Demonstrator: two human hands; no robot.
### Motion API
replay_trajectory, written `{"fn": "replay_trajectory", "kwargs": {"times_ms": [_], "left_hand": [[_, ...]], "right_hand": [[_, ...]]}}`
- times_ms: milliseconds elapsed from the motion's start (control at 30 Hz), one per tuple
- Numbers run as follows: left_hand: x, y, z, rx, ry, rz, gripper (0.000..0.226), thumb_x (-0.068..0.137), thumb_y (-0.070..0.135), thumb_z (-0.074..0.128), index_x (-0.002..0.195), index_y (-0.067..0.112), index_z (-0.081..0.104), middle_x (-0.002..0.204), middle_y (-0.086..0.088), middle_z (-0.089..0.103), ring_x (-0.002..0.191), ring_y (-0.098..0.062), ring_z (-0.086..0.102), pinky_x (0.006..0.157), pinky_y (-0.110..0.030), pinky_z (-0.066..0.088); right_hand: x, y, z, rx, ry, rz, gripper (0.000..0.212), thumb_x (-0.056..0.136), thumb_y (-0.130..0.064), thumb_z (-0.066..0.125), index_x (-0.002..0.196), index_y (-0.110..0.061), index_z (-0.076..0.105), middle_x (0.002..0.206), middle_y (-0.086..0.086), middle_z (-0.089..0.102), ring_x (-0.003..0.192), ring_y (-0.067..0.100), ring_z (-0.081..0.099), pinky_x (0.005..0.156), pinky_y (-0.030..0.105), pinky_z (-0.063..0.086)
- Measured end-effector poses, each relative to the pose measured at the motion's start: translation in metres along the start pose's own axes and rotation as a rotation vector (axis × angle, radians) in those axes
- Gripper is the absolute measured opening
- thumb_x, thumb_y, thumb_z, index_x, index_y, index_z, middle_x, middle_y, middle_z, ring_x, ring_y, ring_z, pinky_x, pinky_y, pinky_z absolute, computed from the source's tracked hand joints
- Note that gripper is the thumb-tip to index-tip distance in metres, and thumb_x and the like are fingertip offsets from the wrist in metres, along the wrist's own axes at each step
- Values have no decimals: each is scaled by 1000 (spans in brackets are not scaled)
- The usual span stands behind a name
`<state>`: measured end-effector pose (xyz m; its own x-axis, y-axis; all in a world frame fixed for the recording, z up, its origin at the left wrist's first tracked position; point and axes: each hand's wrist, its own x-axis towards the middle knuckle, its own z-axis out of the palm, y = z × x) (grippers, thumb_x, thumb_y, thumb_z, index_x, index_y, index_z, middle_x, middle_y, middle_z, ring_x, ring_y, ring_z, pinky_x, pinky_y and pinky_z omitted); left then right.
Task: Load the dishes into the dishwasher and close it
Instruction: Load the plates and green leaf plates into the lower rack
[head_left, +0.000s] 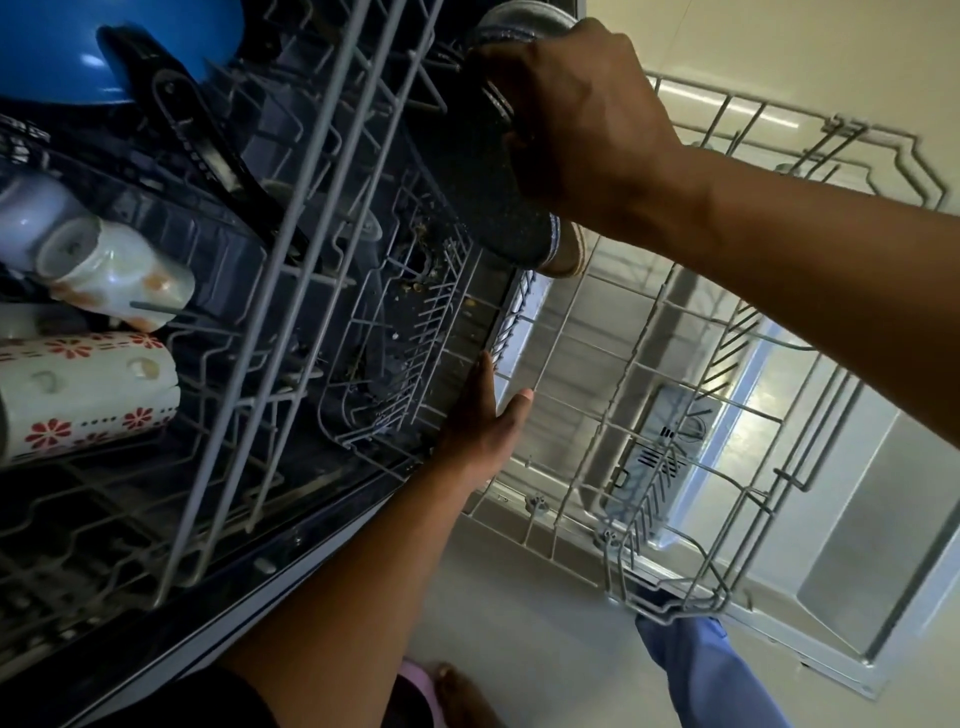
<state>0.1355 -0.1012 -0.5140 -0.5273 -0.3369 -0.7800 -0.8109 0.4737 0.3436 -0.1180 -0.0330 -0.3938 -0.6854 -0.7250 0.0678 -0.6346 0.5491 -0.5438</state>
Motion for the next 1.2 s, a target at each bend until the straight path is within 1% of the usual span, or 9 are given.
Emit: {"fn": "replay_trajectory", "kwargs": {"times_ms": [200, 300, 467, 533, 700, 800, 900, 1067, 1200], "left_hand": [[1, -2, 1, 7, -8, -13, 79, 100, 67, 36, 162, 43, -8, 173, 7, 1, 158, -23, 14, 126, -50, 17], [1, -2, 1, 2, -4, -11, 79, 101, 67, 36, 162, 43, -8, 173, 7, 2, 158, -23, 15, 124, -48, 17], [0, -2, -1, 2, -24, -3, 78, 102, 67, 34, 162, 43, -9, 173, 7, -1, 159, -21, 10, 124, -46, 13], [0, -2, -2, 1, -28, 2, 78, 102, 67, 33, 162, 42, -9, 173, 6, -2, 159, -21, 8, 126, -45, 12], [1, -2, -1, -34, -21, -7, 79, 102, 65, 38, 162, 42, -8, 174, 4, -1, 159, -23, 8, 128, -45, 13], [1, -2, -1, -12, -21, -8, 80, 101, 67, 37, 162, 42, -9, 173, 4, -2, 159, -23, 6, 126, -44, 11], [2, 3, -3, -21, -13, -26, 81, 101, 67, 37, 162, 41, -9, 173, 3, -3, 159, -24, 6, 125, -45, 11], [7, 22, -13, -39, 25, -30, 79, 101, 70, 33, 163, 41, -8, 174, 1, 0, 158, -30, 12, 124, -51, 16], [2, 47, -25, -88, 96, -17, 76, 105, 60, 36, 165, 33, 0, 173, -4, 9, 156, -32, 22, 124, -50, 25]], "right_hand": [[-5, -8, 0, -70, 32, -54, 61, 99, 4, 51, 155, -17, 44, 133, 16, 67, 114, 34, 68, 91, 35, 56], [-10, -8, 2, -132, 42, -68, 61, 99, 6, 49, 157, -14, 41, 126, 21, 68, 99, 35, 70, 74, 34, 52], [-18, -2, 19, -119, -34, -38, 68, 95, 8, 57, 156, -17, 43, 72, 6, 51, 55, 20, 50, 50, 27, 38], [-23, 3, 29, -136, -74, -31, 69, 95, 8, 58, 156, -18, 42, 66, 1, 46, 49, 19, 48, 43, 24, 31], [-35, 17, 48, -196, -118, -22, 74, 97, 0, 59, 161, -25, 29, 101, 21, 67, 79, 41, 68, 60, 49, 60], [-36, 16, 54, -244, -88, -21, 76, 96, 3, 60, 161, -22, 30, 101, 23, 65, 75, 41, 66, 56, 46, 57], [-36, 14, 55, -269, -50, -31, 69, 95, 4, 61, 158, -14, 37, 112, 25, 58, 94, 42, 61, 63, 48, 57], [-29, 10, 52, -299, -7, 14, 51, 96, -9, 63, 145, -13, 48, 125, 19, 51, 108, 35, 53, 73, 41, 52], [-29, 1, 37, -288, -50, 1, 56, 94, -23, 65, 146, -17, 45, 129, 18, 52, 112, 36, 53, 80, 46, 50]]}}
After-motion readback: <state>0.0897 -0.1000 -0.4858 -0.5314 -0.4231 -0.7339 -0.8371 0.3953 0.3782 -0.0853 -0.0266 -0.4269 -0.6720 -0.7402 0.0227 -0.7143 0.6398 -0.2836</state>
